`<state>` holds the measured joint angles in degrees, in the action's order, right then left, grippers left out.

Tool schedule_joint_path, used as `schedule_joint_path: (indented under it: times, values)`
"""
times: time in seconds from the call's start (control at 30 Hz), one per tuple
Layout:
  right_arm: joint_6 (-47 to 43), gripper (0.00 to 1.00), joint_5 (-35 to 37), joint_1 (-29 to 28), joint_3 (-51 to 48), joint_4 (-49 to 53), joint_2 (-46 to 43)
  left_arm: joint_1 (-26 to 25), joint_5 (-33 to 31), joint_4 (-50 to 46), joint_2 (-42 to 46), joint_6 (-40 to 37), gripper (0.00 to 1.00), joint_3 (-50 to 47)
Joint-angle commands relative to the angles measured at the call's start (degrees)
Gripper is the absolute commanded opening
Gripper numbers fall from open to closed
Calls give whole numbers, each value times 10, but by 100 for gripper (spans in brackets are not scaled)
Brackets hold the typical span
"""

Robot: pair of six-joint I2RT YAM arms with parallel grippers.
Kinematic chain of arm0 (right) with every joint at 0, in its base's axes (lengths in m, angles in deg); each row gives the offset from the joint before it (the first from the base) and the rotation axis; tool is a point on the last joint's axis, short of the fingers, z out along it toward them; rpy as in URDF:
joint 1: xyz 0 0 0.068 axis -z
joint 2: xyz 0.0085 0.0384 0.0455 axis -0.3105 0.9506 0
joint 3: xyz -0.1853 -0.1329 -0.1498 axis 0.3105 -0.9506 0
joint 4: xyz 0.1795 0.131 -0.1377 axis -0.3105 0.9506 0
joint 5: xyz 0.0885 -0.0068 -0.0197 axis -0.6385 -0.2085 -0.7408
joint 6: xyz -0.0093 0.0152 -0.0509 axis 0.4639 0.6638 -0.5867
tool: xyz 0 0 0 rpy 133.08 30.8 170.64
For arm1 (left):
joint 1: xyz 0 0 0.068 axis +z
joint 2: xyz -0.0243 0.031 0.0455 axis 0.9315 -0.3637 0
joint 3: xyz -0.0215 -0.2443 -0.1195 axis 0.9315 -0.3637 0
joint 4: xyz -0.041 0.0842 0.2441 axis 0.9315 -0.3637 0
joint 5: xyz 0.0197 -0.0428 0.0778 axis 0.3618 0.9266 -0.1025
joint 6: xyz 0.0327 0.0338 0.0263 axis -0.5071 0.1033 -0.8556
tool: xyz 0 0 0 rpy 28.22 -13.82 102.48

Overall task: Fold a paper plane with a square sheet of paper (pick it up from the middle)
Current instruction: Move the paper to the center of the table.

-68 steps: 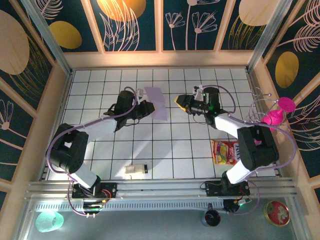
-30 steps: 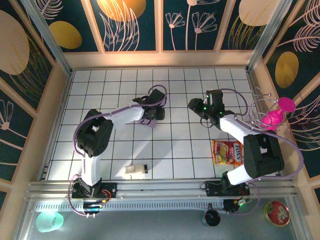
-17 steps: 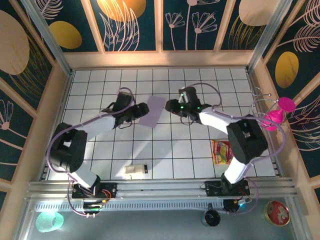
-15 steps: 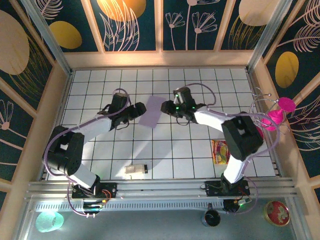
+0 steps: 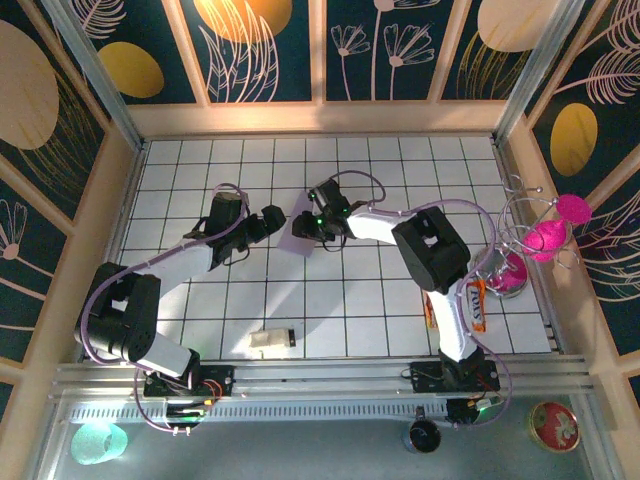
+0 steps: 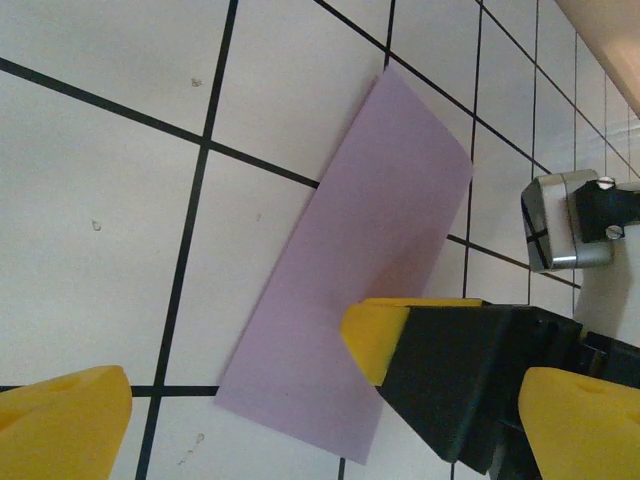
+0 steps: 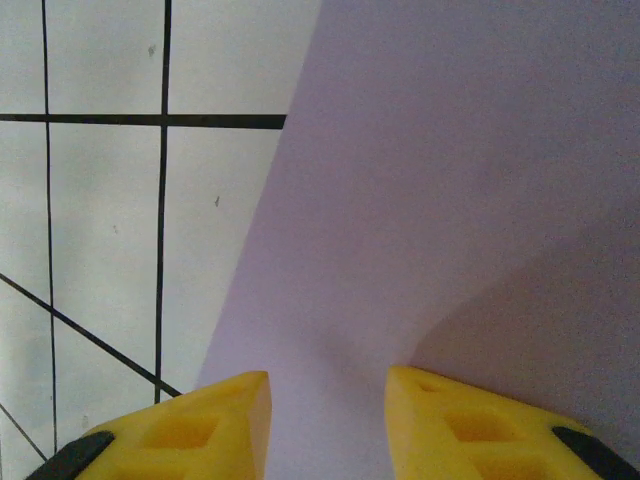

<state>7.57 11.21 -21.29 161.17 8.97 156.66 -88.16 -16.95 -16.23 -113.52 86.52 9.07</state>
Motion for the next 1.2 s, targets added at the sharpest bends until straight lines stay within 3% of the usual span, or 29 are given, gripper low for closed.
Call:
schedule_joint_path:
  times: [0.0,0.27,0.37,0.5,0.7,0.93,1.17]
  values:
    - [-44,37,2,-1,-1,63,5,3,17,0,-7,6,99,8]
    - [-200,37,-4,28,-117,96,-73,3,72,6,-29,-6,99,19]
    - [-220,37,-31,40,-135,90,-117,2,100,26,-38,2,96,14]
    - [-149,37,-54,46,-141,22,-172,-3,128,48,-49,20,90,7]
    - [13,37,-24,63,-194,-66,-195,-32,127,39,-56,30,82,7]
    - [37,35,-6,69,-202,-55,-180,-79,120,11,-87,42,68,22]
    - [47,34,-18,76,-195,-47,-145,-94,123,29,-106,65,57,14]
